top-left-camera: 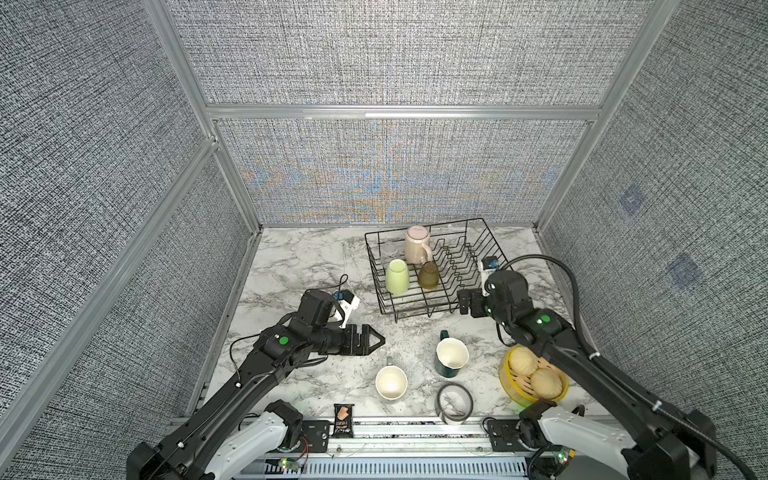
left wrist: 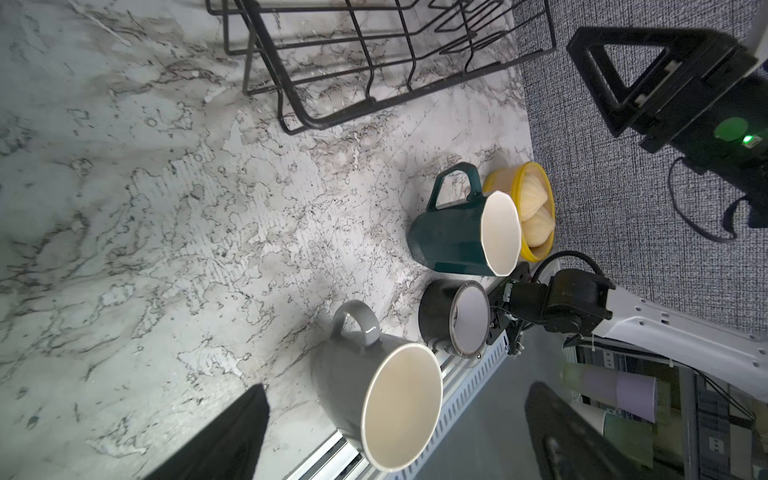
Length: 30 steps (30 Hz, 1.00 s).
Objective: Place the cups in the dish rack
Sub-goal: 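Lower the amber glass upright into the rack and open the right gripper, then reach the left gripper down to the grey mug and grasp its rim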
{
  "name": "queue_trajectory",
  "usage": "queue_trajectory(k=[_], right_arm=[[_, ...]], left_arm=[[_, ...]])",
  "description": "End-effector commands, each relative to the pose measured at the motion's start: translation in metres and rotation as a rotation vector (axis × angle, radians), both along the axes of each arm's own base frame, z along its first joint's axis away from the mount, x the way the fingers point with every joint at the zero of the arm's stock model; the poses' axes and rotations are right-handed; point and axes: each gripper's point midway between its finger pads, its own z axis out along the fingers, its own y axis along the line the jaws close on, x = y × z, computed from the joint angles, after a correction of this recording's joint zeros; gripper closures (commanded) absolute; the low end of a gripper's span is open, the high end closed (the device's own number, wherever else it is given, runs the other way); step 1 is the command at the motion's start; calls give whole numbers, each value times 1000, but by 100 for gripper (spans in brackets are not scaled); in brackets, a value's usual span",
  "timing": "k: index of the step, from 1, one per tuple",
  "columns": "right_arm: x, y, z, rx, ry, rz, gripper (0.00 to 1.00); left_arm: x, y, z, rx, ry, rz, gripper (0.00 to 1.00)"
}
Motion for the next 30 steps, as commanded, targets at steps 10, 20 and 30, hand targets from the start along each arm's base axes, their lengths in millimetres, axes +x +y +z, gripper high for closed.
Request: queue_trajectory(k=[10, 20, 30], right_arm=[[-34, -53, -23, 19, -217, -136, 1], [-44, -72, -35, 19, -274, -194, 1], [-44, -77, -35, 15, -269, -226, 1]], left_arm=[[-27, -23, -22, 97, 29, -139, 5], [-60, -19, -67, 251, 128, -203, 10], [-65, -14, -95, 391, 171, -227, 25]])
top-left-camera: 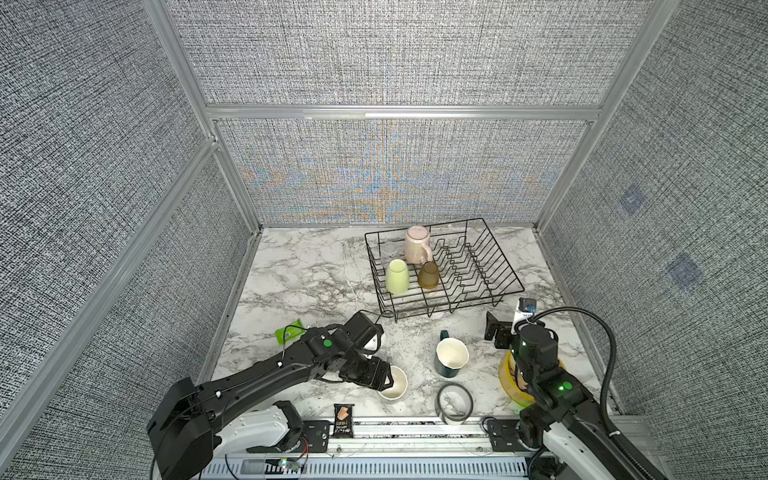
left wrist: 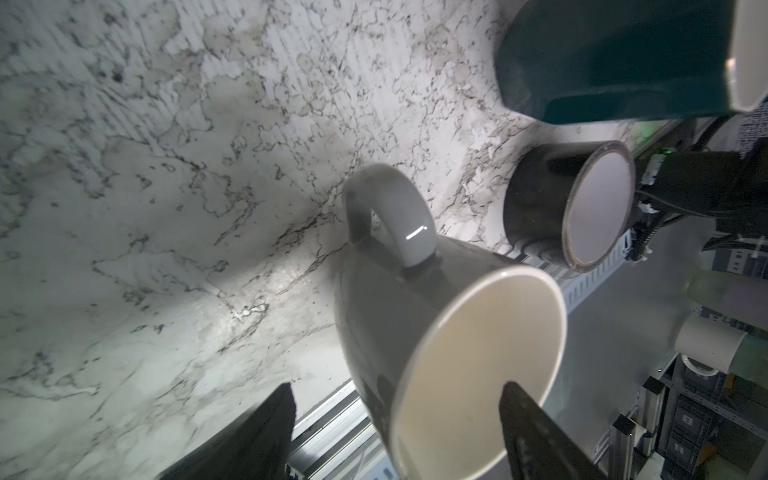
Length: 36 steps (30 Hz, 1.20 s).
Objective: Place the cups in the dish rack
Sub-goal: 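Reach the left gripper down to the grey mug and grasp its rim, then lift the grey mug toward the right gripper while it reaches in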
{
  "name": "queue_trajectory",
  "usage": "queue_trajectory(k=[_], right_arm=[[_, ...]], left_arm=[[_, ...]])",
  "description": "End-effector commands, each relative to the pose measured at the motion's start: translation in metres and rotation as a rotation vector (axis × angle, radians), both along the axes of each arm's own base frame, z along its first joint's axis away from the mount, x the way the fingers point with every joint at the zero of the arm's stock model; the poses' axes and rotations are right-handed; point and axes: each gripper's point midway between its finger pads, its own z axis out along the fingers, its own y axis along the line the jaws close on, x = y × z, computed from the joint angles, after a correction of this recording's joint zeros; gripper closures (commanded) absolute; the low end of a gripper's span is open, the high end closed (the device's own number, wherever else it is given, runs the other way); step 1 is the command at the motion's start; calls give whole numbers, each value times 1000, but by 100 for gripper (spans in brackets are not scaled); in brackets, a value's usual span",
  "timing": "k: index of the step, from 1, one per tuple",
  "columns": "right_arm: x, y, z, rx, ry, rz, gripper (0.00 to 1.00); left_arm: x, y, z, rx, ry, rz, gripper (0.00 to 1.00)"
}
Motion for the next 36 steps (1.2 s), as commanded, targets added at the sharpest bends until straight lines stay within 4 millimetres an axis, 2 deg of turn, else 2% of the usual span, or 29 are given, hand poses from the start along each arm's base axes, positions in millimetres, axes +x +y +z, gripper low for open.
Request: queue_trajectory(k=[1, 10, 19, 23, 29, 33, 36], right_arm=[[1, -4, 5, 9, -21, -31, 1], [1, -5, 6, 12, -26, -37, 1], [0, -6, 6, 12, -28, -38, 1], [0, -6, 6, 12, -28, -37, 1], [-1, -4, 6, 18, -28, -28, 1], [-2, 1, 2, 72, -11, -12, 1], [-2, 16, -1, 186, 16, 28, 1]], left_arm=[[1, 3, -7, 55, -6, -5, 28], [7, 6, -22, 152, -11, -8, 55], [7, -1, -29, 157, 13, -21, 71], [7, -3, -29, 154, 22, -27, 84], [5, -15, -12, 71, 13, -53, 93], [1, -33, 13, -79, -1, -89, 94], [2, -42, 34, -169, -30, -101, 95]])
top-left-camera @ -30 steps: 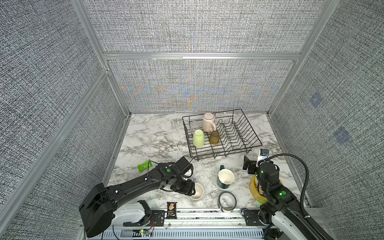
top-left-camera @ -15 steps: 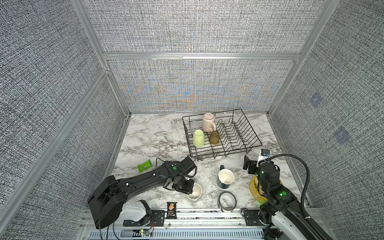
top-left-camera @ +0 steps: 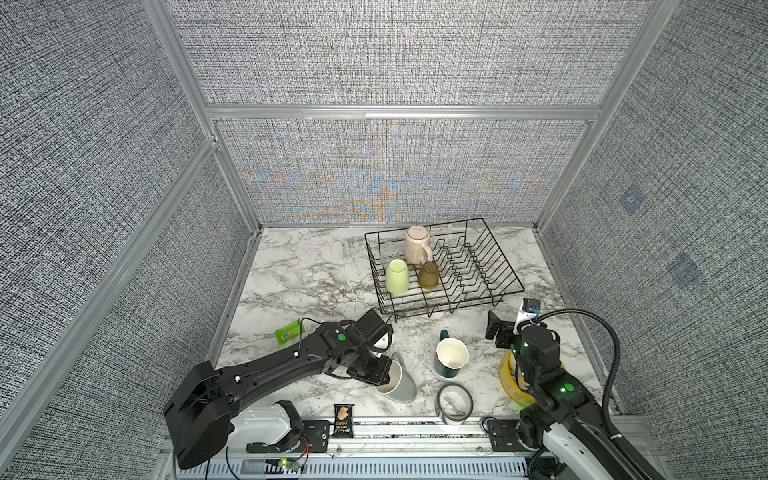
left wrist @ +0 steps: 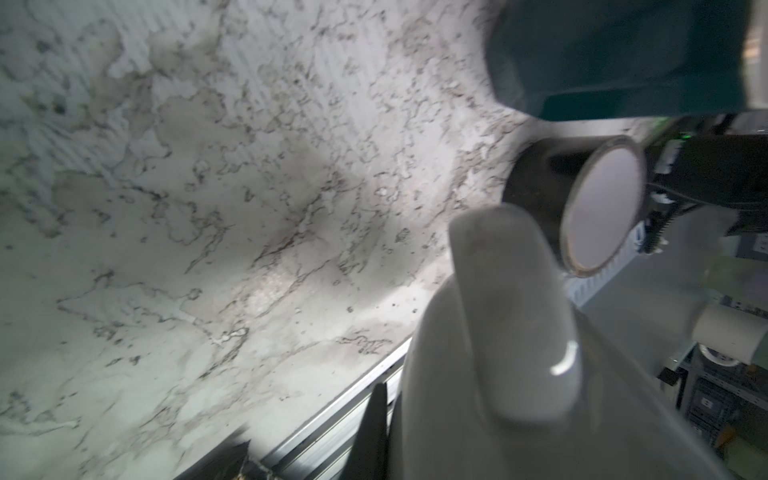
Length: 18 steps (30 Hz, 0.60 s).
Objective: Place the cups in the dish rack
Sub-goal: 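Lift the grey mug toward the right gripper while it reaches in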
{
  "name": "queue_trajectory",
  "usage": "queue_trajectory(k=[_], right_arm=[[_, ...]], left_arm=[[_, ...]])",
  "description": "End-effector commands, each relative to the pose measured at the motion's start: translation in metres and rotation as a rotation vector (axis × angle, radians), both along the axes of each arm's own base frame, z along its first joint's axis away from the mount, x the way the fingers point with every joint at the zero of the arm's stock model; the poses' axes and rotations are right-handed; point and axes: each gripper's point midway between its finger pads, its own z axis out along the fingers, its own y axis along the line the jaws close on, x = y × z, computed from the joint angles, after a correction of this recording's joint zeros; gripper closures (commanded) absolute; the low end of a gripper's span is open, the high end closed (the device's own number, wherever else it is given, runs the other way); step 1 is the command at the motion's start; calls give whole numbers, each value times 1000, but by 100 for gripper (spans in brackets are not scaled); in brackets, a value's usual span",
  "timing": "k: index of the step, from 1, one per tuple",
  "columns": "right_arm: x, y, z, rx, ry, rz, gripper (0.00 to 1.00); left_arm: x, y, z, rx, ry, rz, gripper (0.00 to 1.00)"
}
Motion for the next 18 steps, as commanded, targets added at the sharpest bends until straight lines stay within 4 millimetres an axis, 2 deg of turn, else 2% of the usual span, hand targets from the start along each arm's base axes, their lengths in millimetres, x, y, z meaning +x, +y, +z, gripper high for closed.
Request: queue_trajectory(k=[1, 4, 10, 12, 18], right_arm=[[-1, 20, -2, 142, 30, 62, 1], [0, 31, 1, 214, 71, 91, 1], [2, 61, 28, 311, 125, 214, 1], [-2, 80, 38, 361, 155, 305, 1], [-30, 143, 91, 543, 285, 661, 1]], left_arm=[[0, -22, 30, -156, -24, -46, 95], [7, -27, 47, -193, -71, -43, 95], [29, -43, 83, -272, -165, -36, 95], [38, -49, 96, -323, -186, -27, 97], [60, -65, 135, -544, -164, 10, 100]])
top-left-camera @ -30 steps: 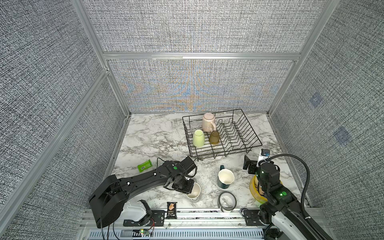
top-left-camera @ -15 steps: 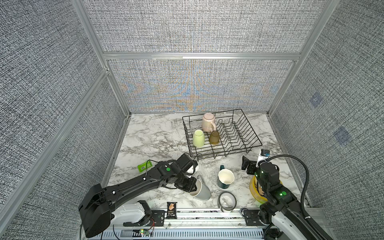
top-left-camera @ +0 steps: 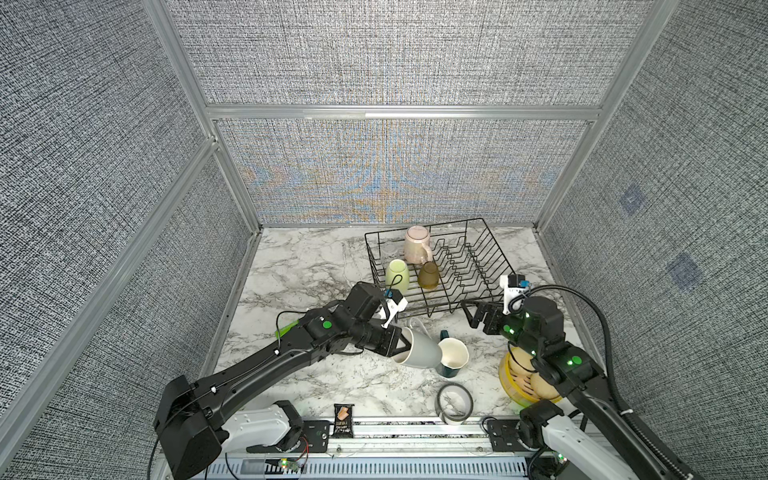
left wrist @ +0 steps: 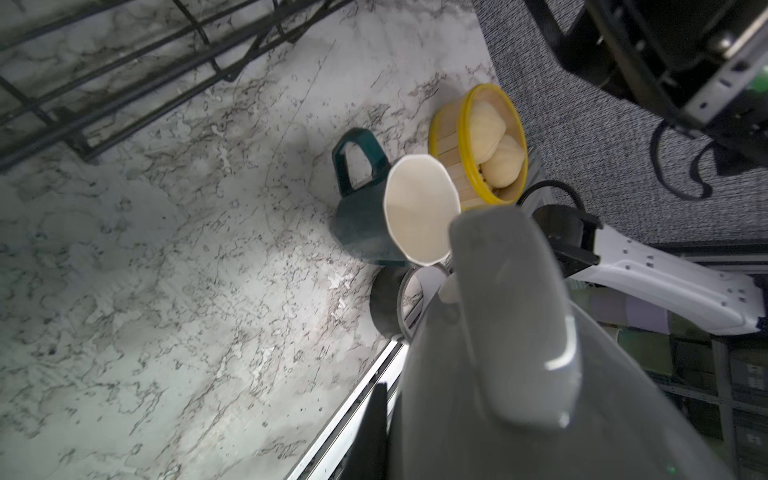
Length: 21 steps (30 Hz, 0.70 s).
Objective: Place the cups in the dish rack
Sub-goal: 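Lift the grey mug toward the right gripper while it reaches in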
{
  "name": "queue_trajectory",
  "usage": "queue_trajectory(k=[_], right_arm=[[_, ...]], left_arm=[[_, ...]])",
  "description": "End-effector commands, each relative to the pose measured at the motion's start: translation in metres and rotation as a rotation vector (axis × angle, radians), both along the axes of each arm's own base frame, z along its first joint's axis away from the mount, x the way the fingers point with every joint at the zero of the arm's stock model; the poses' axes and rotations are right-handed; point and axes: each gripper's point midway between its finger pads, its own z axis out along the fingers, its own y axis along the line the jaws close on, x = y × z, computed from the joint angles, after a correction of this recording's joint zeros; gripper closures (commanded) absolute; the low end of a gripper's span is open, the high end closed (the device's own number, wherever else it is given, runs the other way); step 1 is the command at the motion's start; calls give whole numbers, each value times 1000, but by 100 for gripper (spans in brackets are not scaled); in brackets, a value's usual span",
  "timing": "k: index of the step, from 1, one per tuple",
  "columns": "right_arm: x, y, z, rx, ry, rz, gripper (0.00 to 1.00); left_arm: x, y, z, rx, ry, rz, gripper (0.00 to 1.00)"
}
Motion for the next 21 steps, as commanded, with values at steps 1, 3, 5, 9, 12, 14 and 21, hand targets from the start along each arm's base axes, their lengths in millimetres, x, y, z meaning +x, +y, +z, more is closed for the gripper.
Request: queue_trajectory(k=[1, 3, 5, 9, 12, 14, 21], right_arm=[[-33, 43, 23, 159, 93, 277, 1], [-40, 54, 42, 247, 98, 339, 1], [-44, 60, 58, 331, 87, 371, 1], [-54, 71, 83, 441, 60, 468, 1], [-58, 76, 90, 469, 55, 515, 1], [-60, 80, 94, 507, 59, 539, 1], [-62, 100, 94, 609, 116, 611, 1]], left_arm=[[11, -18, 42, -214, -14, -25, 100], [19, -18, 54, -282, -12, -5, 100], [26, -16, 65, -343, -12, 11, 100], [38, -7, 86, -418, -45, 45, 100], [43, -5, 97, -454, -67, 58, 100], [44, -6, 102, -480, -66, 48, 100], [48, -15, 109, -561, -44, 23, 100]])
